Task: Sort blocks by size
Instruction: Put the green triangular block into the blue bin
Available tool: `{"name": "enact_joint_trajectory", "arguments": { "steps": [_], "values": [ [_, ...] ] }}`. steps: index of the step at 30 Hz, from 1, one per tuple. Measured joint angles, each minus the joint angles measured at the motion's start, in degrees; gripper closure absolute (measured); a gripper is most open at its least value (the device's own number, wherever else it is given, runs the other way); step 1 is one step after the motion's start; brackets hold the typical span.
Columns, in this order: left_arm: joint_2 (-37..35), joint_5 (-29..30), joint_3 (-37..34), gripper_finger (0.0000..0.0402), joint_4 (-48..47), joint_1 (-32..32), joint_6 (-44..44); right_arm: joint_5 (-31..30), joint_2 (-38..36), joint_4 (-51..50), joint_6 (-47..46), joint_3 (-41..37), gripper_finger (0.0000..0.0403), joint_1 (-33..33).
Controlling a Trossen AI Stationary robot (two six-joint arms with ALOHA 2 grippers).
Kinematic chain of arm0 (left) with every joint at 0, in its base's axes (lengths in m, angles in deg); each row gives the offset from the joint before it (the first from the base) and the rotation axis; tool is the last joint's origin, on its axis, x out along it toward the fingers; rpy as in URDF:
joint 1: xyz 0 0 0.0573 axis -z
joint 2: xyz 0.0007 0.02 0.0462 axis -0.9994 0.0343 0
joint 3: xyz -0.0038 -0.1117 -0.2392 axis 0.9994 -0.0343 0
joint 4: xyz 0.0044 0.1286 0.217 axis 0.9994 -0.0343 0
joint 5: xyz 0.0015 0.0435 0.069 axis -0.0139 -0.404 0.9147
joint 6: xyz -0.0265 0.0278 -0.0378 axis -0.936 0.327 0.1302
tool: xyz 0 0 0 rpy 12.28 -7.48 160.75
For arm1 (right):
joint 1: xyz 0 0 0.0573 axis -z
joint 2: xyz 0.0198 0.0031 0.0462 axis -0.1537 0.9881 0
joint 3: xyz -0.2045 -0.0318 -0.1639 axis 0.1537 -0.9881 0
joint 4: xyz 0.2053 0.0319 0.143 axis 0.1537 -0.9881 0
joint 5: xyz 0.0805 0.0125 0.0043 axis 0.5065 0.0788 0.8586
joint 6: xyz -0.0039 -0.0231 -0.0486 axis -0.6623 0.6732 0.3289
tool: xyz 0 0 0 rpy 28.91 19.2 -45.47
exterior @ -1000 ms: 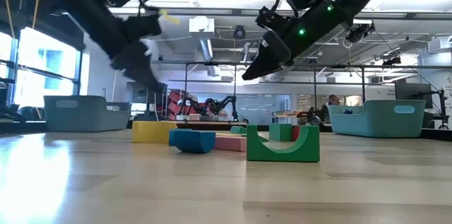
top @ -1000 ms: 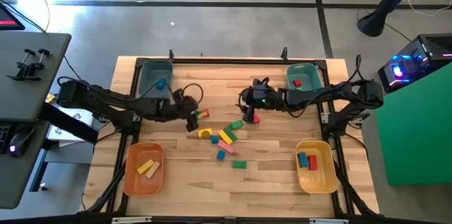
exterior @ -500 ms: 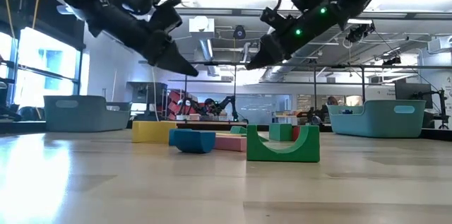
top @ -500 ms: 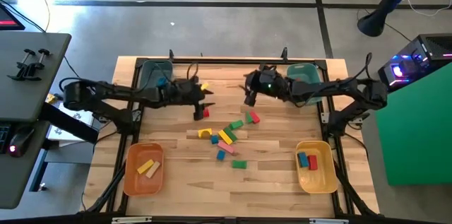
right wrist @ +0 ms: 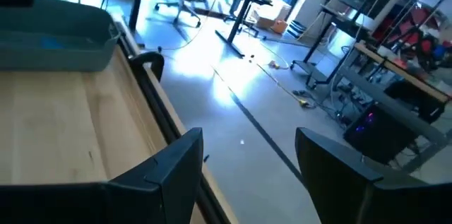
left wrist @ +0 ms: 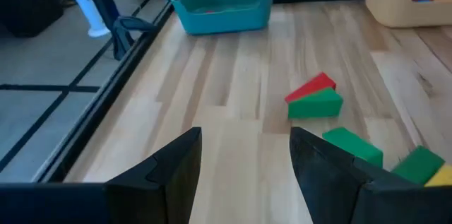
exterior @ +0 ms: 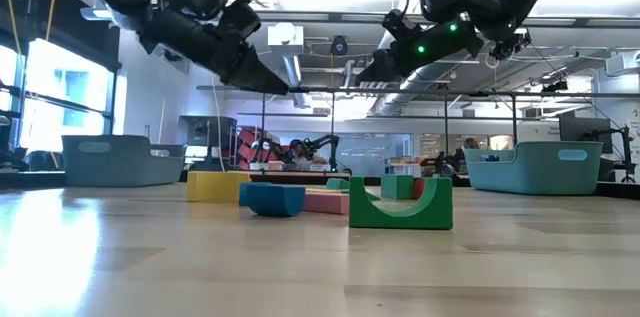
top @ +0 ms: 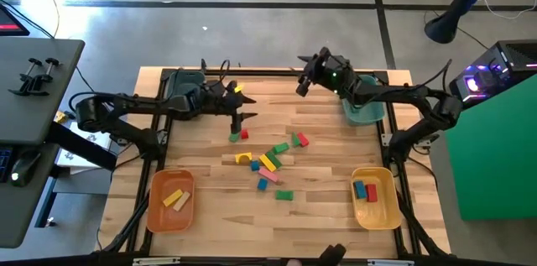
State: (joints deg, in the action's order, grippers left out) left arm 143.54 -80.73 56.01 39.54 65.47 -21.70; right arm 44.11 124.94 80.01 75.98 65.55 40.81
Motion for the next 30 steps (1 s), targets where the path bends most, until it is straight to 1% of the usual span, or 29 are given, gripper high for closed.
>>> {"name": "enact_joint_trajectory", "arguments": {
  "steps": [3,5,9,11,14,18,22,24,26,28,30],
  "values": [
    [0.0,0.1,2.55,0.0202,-2.96,0.38,-0.13,0.91,0.0,0.08,-1.81,0.0,0.0181,0.84],
    [0.59,0.95,3.48,0.0202,-3.52,1.69,1.04,3.09,0.0,-1.15,-2.15,0.0,0.0181,1.15],
    [4.03,6.61,3.36,0.0202,-4.12,5.02,2.69,9.52,0.0,-5.02,-1.91,0.0,0.0181,0.86],
    [6.01,7.8,3.36,0.0202,-3.79,6.98,3.68,11.9,0.0,-6.3,-0.87,0.0,0.0181,0.12],
    [8.67,7.86,3.34,0.0202,-2.1,10.67,3.26,12.16,-0.01,-7.03,-3.76,0.0,0.0181,-1.4],
    [10.2,7.7,3.34,0.0202,2.53,15.55,-3.78,12.17,-1.8,-12.12,-7.32,0.0,0.0181,-4.12],
    [10.73,8.63,3.34,0.0202,2.92,20.45,-7.67,12.24,-3.73,-17.92,-11.39,0.0,0.0181,-8.16],
    [11.05,11.37,3.36,0.0202,3.42,23.12,-9.71,12.22,-4.46,-20.45,-14.12,0.0,0.0181,-10.58],
    [11.61,15.56,3.38,0.0202,3.45,25.85,-10.04,12.21,-5.09,-22.97,-15.49,0.0,0.0181,-13.65],
    [12.9,22.95,3.38,0.0201,5.53,28.21,-12.08,12.01,-5.41,-25.25,-16.1,0.0,0.0181,-16.88],
    [14.61,29.26,4.22,0.0198,7.23,29.12,-18.1,10.11,-5.62,-26.54,-16.48,0.0,0.0181,-20.27]
  ]
}}
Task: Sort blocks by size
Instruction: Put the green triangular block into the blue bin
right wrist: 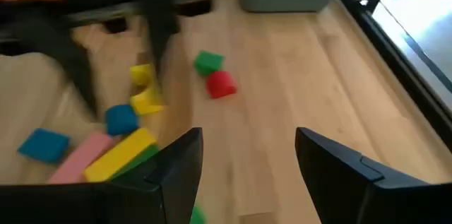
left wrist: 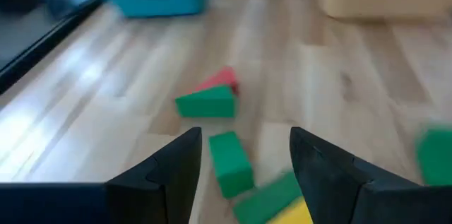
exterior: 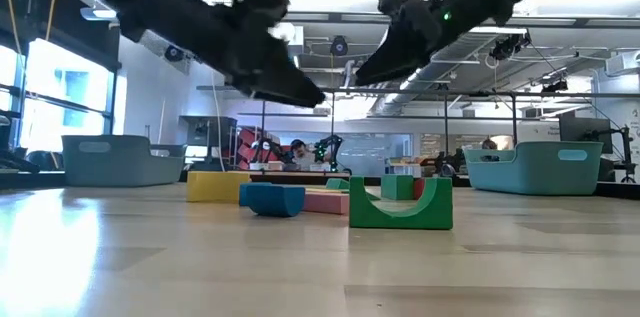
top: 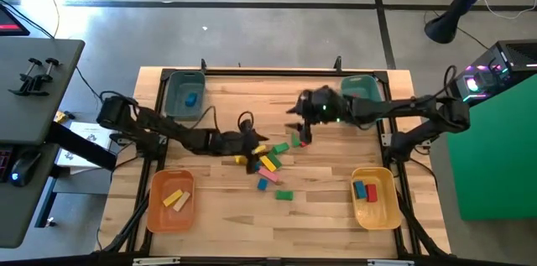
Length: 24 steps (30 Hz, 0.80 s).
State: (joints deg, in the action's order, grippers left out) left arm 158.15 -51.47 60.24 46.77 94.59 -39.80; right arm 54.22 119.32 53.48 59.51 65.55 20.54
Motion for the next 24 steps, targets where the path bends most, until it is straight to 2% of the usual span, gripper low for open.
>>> {"name": "enact_joint_trajectory", "arguments": {
  "steps": [2,5,10,12,15,17,20,24],
  "values": [
    [2.39,2.34,2.08,0.019,-0.26,-0.47,-7.72,-3.34,-0.04,-0.32,-0.45,0.0,0.0181,-3.45],
    [6.68,-0.2,6.13,0.0172,-3.25,-1.41,-14.01,-9.06,-0.04,-1.66,-1.03,0.0,0.0181,-8.17],
    [12.01,-5.14,15.18,0.0138,-18.53,-1.72,-15.62,-20.39,-2.0,-7.23,-0.83,0.0,0.0181,-14.28],
    [13.39,-4.37,18.2,0.0129,-24.09,-2.16,-14.52,-25.69,-3.75,-10.01,-1.07,0.0,0.0181,-16.06],
    [15.11,0.0,21.07,0.0125,-27.35,-3.01,-13.11,-31.77,-6.51,-12.65,-1.07,0.0,0.0181,-18.07],
    [16.38,-1.21,22.07,0.0125,-27.6,-4.01,-12.11,-33.97,-8.15,-13.5,-1.84,0.0,0.0181,-18.97],
    [18.19,-8.12,22.9,0.0125,-27.76,-5.92,-13.13,-34.37,-10.05,-13.82,-3.58,0.0,0.0181,-20.04],
    [19.54,-13.45,22.94,0.0137,-28.46,-7.87,-14.06,-35.27,-10.99,-13.97,-4.89,0.0,0.0181,-21.58]
  ]
}}
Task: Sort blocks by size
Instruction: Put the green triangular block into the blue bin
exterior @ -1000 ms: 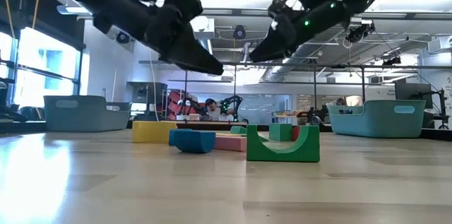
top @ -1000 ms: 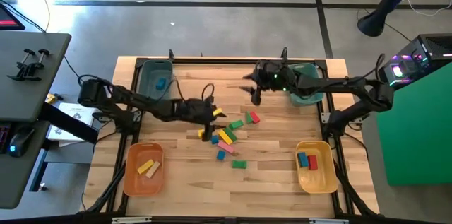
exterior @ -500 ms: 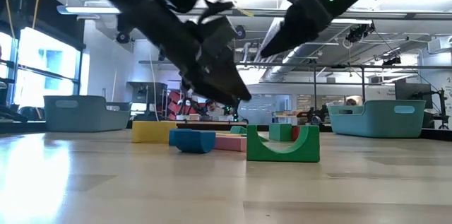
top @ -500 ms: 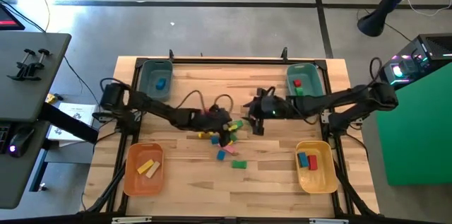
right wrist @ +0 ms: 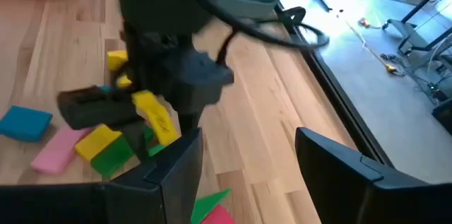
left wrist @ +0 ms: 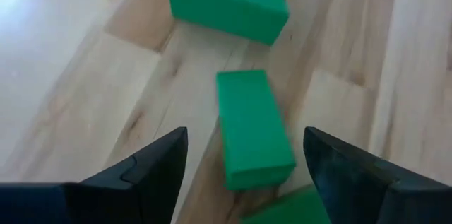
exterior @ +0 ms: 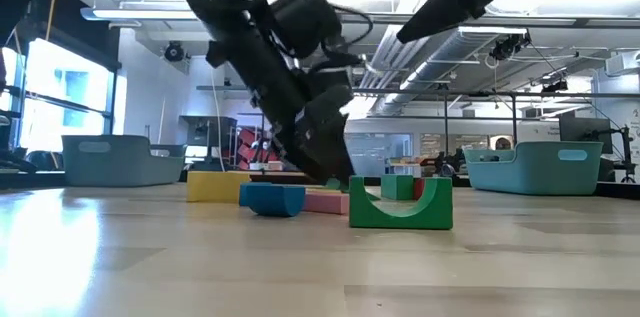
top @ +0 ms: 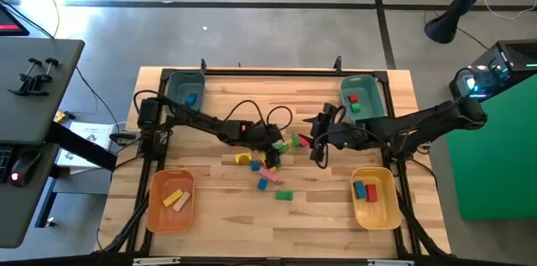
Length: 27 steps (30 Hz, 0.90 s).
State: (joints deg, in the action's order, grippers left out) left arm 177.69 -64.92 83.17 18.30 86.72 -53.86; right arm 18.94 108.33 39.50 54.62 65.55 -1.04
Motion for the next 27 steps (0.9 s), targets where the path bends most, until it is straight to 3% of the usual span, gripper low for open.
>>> {"name": "enact_joint_trajectory", "arguments": {
  "steps": [8,15,18,22,27],
  "values": [
    [1.98,-1.27,0.02,0.0192,1.54,-0.66,3.64,-2.34,0.02,-1.82,-5.4,0.0,0.0181,-2.86],
    [1.69,0.14,0.02,0.0295,0.38,-0.69,8.52,-7.0,0.02,-2.35,-8.81,0.0,0.0181,-6.15],
    [0.35,1.44,-0.03,0.0305,-2.46,-0.93,8.53,-7.98,0.02,-2.35,-8.91,0.0,0.0181,-7.46],
    [-5.67,8.01,-0.15,0.0305,-8.68,-1.09,8.64,-8.33,0.03,-2.4,-8.86,0.0,0.0181,-8.38],
    [-19.65,17.97,-0.02,0.0305,-23.51,-3.07,6.18,-8.4,0.04,-2.37,-8.64,0.0,0.0181,-8.47]
  ]
}}
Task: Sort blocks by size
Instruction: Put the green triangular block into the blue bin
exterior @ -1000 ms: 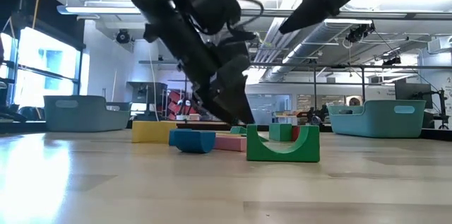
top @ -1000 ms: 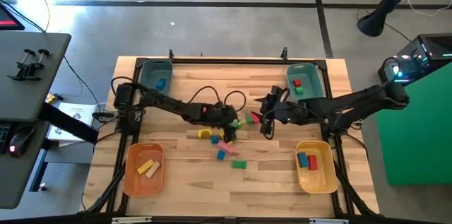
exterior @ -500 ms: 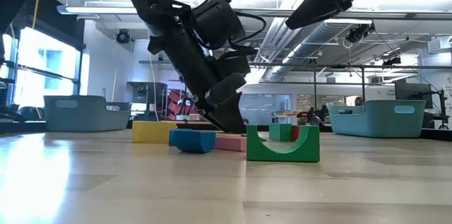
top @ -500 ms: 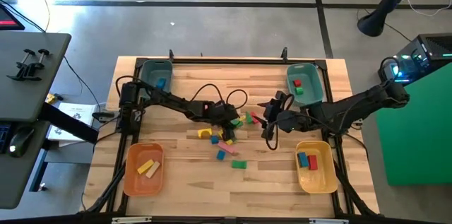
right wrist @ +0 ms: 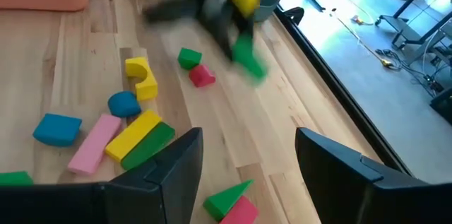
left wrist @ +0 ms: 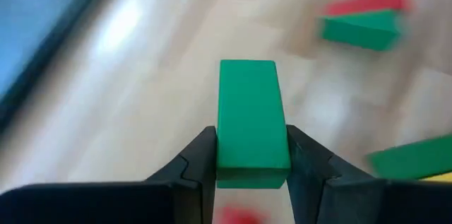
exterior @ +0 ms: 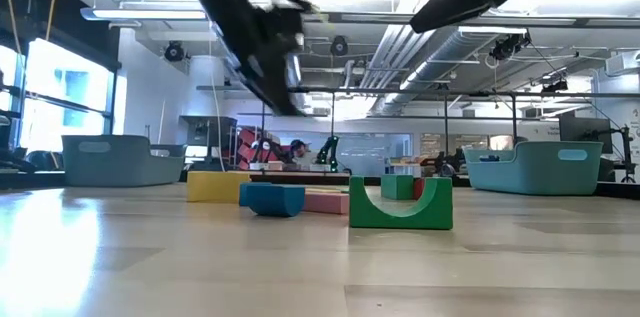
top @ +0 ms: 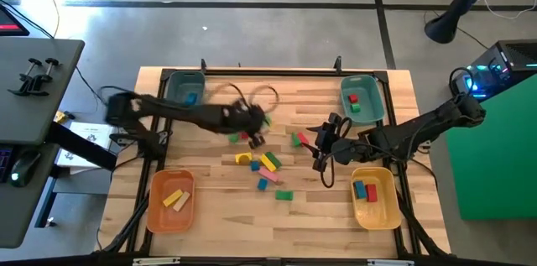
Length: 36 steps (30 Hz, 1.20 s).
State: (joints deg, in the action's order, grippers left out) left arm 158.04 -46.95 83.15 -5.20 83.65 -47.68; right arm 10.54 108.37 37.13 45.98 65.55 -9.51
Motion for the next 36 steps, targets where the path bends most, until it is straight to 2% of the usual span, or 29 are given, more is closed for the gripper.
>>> {"name": "enact_joint_trajectory", "arguments": {
  "steps": [3,5,8,10,14,20,25,30,34,36],
  "values": [
    [-9.22,6.75,0.0,0.0305,-9.6,-2.87,-3.64,-0.59,0.0,0.11,0.46,0.0,0.0181,0.49],
    [-14.58,9.25,0.02,0.0305,-15.98,-6.03,-5.57,-0.77,0.0,0.14,0.46,0.0,0.0181,0.89],
    [-19.4,6.8,0.02,0.0305,-26.46,-13.43,-9.25,-0.75,0.0,0.15,0.46,0.0,0.0181,1.44],
    [-19.96,4.15,0.02,0.0305,-33.28,-19.53,-11.2,-0.75,0.0,0.18,0.46,0.0,0.0181,1.63],
    [-15.88,0.96,-0.07,0.0305,-42.44,-30.11,-11.05,-0.71,0.0,0.62,0.48,0.0,0.0181,1.86],
    [-5.4,-1.6,-0.09,0.0305,-43.24,-38.57,-4.58,-0.62,0.0,0.59,0.48,0.0,0.0181,1.86],
    [2.39,-1.7,-0.09,0.0305,-44.85,-43.21,-2.91,-0.53,0.0,0.55,0.48,0.0,0.0181,1.86],
    [6.19,-1.67,-0.07,0.0302,-43.43,-45.69,-2.09,-0.53,0.0,0.52,0.24,0.0,0.0181,1.86],
    [6.67,-2.27,-0.07,0.0267,-43.29,-46.86,-0.68,-0.49,0.0,0.52,-0.09,0.0,0.0181,1.81],
    [6.66,-4.64,-0.07,0.025,-43.28,-47.7,-0.14,-0.1,0.0,0.52,-0.17,0.0,0.0181,1.81]
  ]
}}
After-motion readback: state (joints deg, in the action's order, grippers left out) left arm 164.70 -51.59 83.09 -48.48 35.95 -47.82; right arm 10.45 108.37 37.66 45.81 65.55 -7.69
